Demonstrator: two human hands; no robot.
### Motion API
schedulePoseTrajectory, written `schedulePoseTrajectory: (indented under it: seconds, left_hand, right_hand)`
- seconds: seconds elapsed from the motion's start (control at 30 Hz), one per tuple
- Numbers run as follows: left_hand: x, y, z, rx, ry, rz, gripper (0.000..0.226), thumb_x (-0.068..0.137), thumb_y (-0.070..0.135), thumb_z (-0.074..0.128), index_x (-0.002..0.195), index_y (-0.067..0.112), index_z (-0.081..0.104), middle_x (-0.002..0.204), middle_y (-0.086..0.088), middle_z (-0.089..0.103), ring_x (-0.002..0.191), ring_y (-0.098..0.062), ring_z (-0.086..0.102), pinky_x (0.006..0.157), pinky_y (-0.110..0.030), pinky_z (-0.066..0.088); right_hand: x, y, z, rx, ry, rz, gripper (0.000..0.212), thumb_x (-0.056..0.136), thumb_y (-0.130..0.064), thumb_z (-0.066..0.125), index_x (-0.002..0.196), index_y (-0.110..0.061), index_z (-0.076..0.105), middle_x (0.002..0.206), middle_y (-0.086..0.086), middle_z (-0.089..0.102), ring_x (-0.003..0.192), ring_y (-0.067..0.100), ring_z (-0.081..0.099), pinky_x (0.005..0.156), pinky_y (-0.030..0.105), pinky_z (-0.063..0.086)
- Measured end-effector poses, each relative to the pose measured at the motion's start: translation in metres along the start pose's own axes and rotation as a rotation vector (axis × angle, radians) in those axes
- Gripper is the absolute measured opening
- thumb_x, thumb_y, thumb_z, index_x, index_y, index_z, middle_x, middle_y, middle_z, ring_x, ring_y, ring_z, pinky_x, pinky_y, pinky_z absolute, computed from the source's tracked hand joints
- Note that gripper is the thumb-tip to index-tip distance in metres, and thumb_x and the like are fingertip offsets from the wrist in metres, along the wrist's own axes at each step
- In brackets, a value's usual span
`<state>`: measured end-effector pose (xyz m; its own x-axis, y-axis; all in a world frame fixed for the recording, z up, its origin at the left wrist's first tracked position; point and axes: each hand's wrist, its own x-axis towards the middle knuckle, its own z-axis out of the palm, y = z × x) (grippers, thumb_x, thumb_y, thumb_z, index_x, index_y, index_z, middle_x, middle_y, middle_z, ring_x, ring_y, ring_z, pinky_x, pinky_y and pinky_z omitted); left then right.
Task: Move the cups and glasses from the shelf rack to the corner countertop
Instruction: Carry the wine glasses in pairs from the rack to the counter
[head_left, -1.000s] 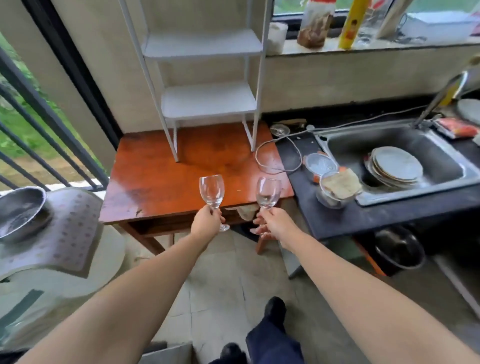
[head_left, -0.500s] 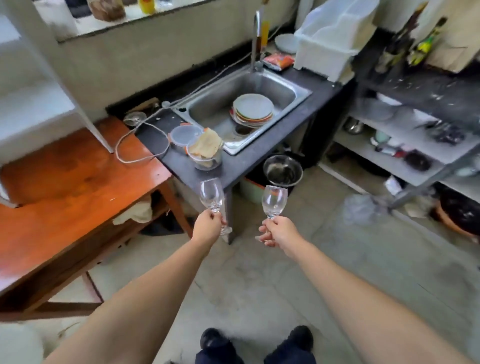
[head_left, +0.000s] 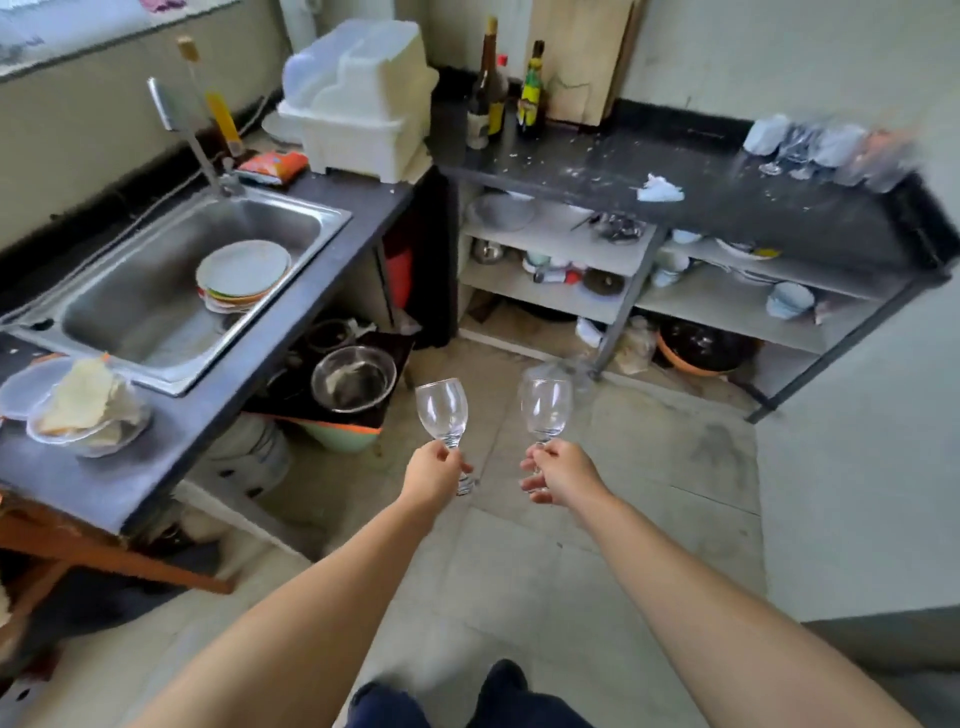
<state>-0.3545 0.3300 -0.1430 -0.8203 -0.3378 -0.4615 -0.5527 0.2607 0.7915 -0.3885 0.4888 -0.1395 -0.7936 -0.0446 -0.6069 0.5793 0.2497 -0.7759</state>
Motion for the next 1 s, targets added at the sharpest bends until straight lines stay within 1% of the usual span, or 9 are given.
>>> schedulePoseTrajectory:
  seconds: [0.1,0.17,0.27,0.33,0.47,0.6,0.7,0.8,1.0]
  left_hand:
    - [0.009,0.031,0.049,0.050,-0.083,0.055,0.031,0.088,0.007,0.048,0.060,0.014,0.058,0.065,0.000,0.057,0.057,-0.013,0.048,0.052,-0.025,0.038]
    - [0.014,0.049,0.074,0.074,-0.131,0.074,0.030,0.089,0.007,0.047,0.062,0.013,0.058,0.069,-0.002,0.060,0.056,-0.011,0.047,0.052,-0.024,0.038]
    - [0.030,0.081,0.122,0.113,-0.211,0.107,0.028,0.091,0.007,0.046,0.065,0.011,0.057,0.081,-0.006,0.064,0.055,-0.009,0.048,0.050,-0.023,0.039]
    - [0.045,0.102,0.157,0.133,-0.262,0.124,0.022,0.092,0.008,0.045,0.076,0.005,0.060,0.081,-0.004,0.065,0.056,-0.008,0.048,0.050,-0.023,0.038]
    - [0.063,0.129,0.190,0.157,-0.303,0.131,0.020,0.095,0.010,0.044,0.089,0.002,0.061,0.079,-0.001,0.062,0.058,-0.007,0.048,0.047,-0.018,0.037]
    - [0.110,0.189,0.252,0.181,-0.383,0.192,0.019,0.094,0.009,0.043,0.087,0.003,0.059,0.077,-0.001,0.062,0.057,-0.008,0.050,0.046,-0.018,0.037]
    - [0.138,0.232,0.289,0.189,-0.416,0.215,0.020,0.093,0.009,0.044,0.084,0.003,0.061,0.068,0.002,0.061,0.060,-0.013,0.053,0.042,-0.012,0.038]
    - [0.166,0.275,0.327,0.231,-0.468,0.263,0.019,0.094,0.011,0.045,0.085,0.004,0.060,0.078,-0.001,0.065,0.061,-0.011,0.052,0.048,-0.017,0.038]
    - [0.201,0.339,0.402,0.279,-0.494,0.262,0.019,0.094,0.010,0.043,0.088,0.003,0.060,0.086,-0.003,0.063,0.059,-0.008,0.047,0.050,-0.020,0.035]
  right_hand:
    - [0.009,0.007,-0.048,0.068,0.080,0.033,0.027,0.100,-0.007,0.035,0.077,-0.013,0.048,0.077,0.002,0.055,0.031,0.004,0.054,0.032,0.015,0.041]
    - [0.014,0.013,-0.073,0.114,0.115,0.048,0.029,0.100,-0.006,0.036,0.075,-0.014,0.047,0.075,0.002,0.053,0.029,0.003,0.053,0.031,0.014,0.040]
    - [0.031,0.016,-0.117,0.196,0.197,0.060,0.024,0.100,-0.006,0.036,0.080,-0.011,0.049,0.076,0.003,0.052,0.029,0.002,0.053,0.031,0.014,0.039]
    - [0.046,0.017,-0.147,0.234,0.261,0.076,0.020,0.100,-0.007,0.036,0.085,-0.009,0.049,0.077,0.003,0.053,0.033,0.004,0.055,0.032,0.014,0.040]
    - [0.065,0.011,-0.179,0.254,0.293,0.104,0.025,0.101,-0.008,0.035,0.080,-0.012,0.048,0.081,0.003,0.055,0.039,0.008,0.058,0.032,0.015,0.040]
    - [0.112,-0.018,-0.242,0.314,0.392,0.087,0.020,0.101,-0.008,0.035,0.087,-0.010,0.049,0.081,0.002,0.055,0.034,0.005,0.058,0.032,0.015,0.041]
    - [0.138,-0.044,-0.286,0.328,0.439,0.091,0.016,0.101,-0.009,0.035,0.098,-0.007,0.051,0.086,0.005,0.057,0.048,0.013,0.060,0.034,0.016,0.044]
    - [0.168,-0.071,-0.332,0.356,0.477,0.067,0.015,0.101,-0.009,0.036,0.102,-0.006,0.051,0.091,0.008,0.057,0.056,0.017,0.059,0.034,0.016,0.044]
    - [0.215,-0.105,-0.421,0.346,0.533,0.068,0.016,0.101,-0.008,0.037,0.096,-0.006,0.052,0.082,0.005,0.055,0.056,0.015,0.058,0.036,0.016,0.046]
